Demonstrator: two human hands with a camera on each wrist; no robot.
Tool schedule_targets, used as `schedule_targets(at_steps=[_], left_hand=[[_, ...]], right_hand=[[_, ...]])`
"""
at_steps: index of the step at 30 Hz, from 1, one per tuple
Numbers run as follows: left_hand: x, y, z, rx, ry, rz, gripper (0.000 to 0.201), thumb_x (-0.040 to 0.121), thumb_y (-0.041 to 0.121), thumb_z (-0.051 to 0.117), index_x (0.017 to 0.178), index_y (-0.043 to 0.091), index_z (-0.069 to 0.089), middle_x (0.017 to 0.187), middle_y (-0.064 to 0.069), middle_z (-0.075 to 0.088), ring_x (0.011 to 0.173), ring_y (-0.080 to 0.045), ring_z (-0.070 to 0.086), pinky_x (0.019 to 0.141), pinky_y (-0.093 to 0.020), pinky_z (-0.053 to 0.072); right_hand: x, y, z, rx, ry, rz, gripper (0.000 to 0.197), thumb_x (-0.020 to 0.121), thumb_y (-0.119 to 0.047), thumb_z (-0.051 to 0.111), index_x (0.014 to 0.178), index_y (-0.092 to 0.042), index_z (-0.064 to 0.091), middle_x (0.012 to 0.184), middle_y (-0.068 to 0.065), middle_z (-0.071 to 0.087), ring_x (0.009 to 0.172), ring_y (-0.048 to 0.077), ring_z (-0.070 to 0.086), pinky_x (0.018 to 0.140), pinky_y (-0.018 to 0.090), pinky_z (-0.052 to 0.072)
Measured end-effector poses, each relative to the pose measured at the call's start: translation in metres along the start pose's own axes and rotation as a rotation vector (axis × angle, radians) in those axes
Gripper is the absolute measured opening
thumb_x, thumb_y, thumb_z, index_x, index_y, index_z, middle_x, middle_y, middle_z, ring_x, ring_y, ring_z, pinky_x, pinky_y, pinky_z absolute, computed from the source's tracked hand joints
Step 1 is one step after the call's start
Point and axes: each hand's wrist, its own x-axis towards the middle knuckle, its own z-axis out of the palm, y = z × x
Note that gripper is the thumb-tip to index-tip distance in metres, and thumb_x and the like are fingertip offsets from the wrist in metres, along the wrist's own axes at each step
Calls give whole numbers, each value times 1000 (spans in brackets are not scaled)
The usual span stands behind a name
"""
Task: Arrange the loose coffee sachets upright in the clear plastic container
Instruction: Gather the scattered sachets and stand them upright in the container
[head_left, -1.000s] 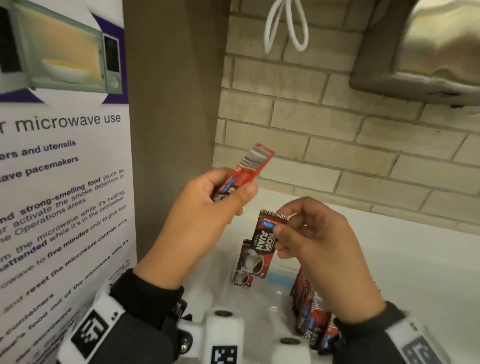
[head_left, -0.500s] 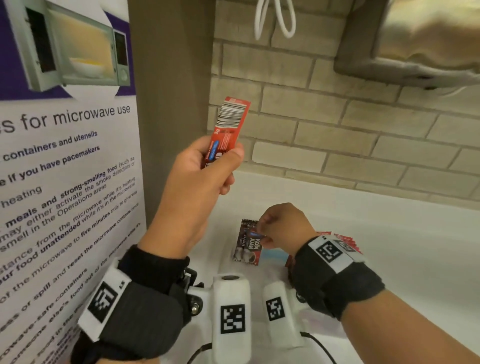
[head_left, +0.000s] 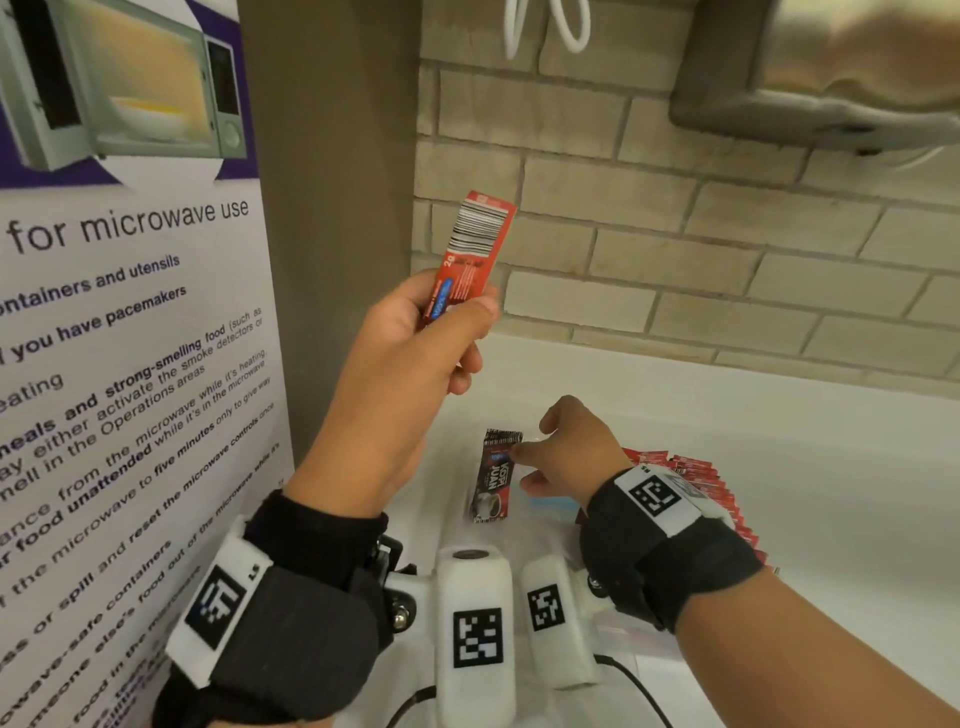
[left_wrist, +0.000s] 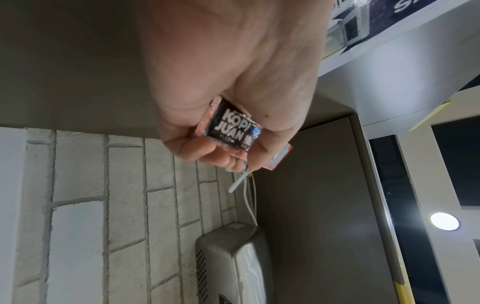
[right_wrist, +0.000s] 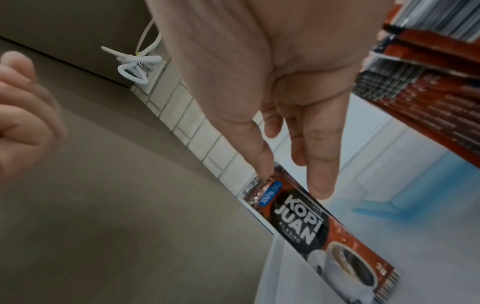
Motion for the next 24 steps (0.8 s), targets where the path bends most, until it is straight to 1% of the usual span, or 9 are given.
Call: schedule_targets(at_steps=[3, 6, 10, 13, 15, 17, 19, 21, 24], left_hand=[[-1, 0, 0, -147, -27, -73, 12, 87, 14, 49, 91, 17, 60, 65, 2, 58, 53, -10, 51, 45, -18, 40], [2, -4, -1, -238, -5, -140, 23, 94, 8, 35, 94, 16, 57, 64, -2, 61, 55, -14, 57, 50, -22, 46], [5, -12, -1, -137, 10, -153, 21, 94, 6, 44, 92, 15, 63, 75, -1, 68, 70, -13, 63, 67, -27, 48], [6, -16, -3, -113, 14, -185, 19, 94, 9, 43, 91, 12, 62, 66, 0, 59, 62, -13, 55, 60, -24, 43], [6, -17, -4, -195, -64, -267, 14, 88, 22, 47, 91, 13, 57, 62, 1, 45, 55, -12, 37, 49, -22, 30], [5, -18, -5, -288, -217, -366, 21, 77, 31, 59, 88, 18, 48, 62, 2, 37, 52, -10, 27, 45, -21, 19], [3, -21, -6, -355, -381, -441, 25, 68, 27, 61, 81, 21, 40, 63, 2, 37, 49, -8, 27, 40, -17, 18], [1, -25, -5, -394, -497, -494, 23, 67, 19, 55, 81, 20, 37, 63, 0, 40, 45, -6, 29, 36, -13, 21], [-1, -29, 0, -292, -524, -531, 25, 70, 13, 49, 93, 17, 43, 63, -8, 51, 39, -8, 32, 34, -12, 24]], right_hand=[[-8, -2, -5, 49, 17, -26, 30, 80, -13, 66, 97, -8, 42, 97, 19, 63, 86, 37, 66, 78, 47, 56], [-22, -12, -14, 206, 32, -129, 17, 84, -10, 60, 94, -9, 46, 76, 10, 59, 72, 33, 67, 69, 42, 56], [-44, -28, -27, 427, 79, -292, 6, 86, -10, 60, 90, -9, 55, 81, 4, 57, 68, 23, 65, 59, 29, 51], [-53, -29, -33, 551, 97, -401, 4, 85, -10, 60, 88, -14, 60, 83, 2, 62, 68, 15, 66, 62, 30, 51], [-56, -25, -34, 621, 100, -446, 7, 84, -10, 61, 85, -17, 62, 81, -2, 64, 69, 15, 66, 64, 31, 51], [-58, -20, -34, 665, 100, -477, 8, 83, -11, 66, 84, -20, 65, 84, -4, 67, 73, 23, 64, 64, 32, 52], [-59, -18, -35, 721, 96, -503, 10, 77, -19, 69, 86, -23, 67, 92, -3, 68, 78, 25, 62, 61, 26, 53], [-57, -17, -39, 777, 86, -542, 22, 71, -23, 63, 92, -26, 67, 98, -3, 69, 79, 22, 62, 58, 22, 52], [-55, -16, -51, 726, 96, -627, 37, 72, -22, 64, 106, -36, 62, 104, -6, 67, 77, 12, 62, 61, 20, 52]])
